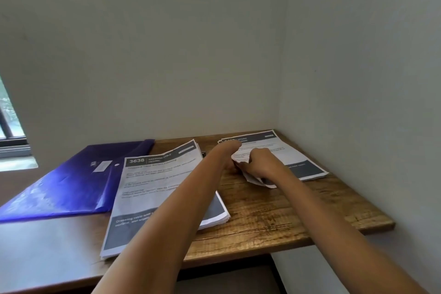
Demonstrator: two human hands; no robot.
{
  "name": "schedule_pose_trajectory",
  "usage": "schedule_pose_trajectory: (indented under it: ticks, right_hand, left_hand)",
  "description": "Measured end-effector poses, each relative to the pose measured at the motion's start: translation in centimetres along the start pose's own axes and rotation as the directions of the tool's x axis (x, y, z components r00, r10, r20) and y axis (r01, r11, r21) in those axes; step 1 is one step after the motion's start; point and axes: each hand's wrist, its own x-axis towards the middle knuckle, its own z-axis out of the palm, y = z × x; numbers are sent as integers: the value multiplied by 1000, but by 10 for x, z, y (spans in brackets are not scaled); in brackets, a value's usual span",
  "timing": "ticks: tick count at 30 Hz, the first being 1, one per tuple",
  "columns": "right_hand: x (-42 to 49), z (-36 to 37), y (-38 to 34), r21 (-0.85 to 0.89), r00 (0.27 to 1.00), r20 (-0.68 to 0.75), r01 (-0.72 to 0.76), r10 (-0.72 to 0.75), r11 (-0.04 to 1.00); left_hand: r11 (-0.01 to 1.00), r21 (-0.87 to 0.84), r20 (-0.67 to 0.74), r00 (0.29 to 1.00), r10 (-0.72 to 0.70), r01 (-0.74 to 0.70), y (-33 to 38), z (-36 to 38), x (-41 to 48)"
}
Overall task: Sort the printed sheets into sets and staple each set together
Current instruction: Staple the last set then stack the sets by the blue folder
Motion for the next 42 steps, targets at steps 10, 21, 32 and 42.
schedule_pose_trajectory:
  ticks: [10,21,32,42]
  right_hand:
    - [7,-20,41,243,963,234,80,-138,967]
    - [40,-53,97,645,943,-104,-179,317,743]
    - [42,-77,76,875,894,-411,333,177,350]
    - [28,-19,77,848,915,-352,224,196,480]
  left_hand:
    - [989,148,-91,996,-3,16,-22,15,40]
    - [883,75,-119,875,469,-463,6,-12,9]
    - [677,152,-269,629,729,-720,20,-24,-18]
    - [698,230,-124,691,712,-678,-19,-8,-17]
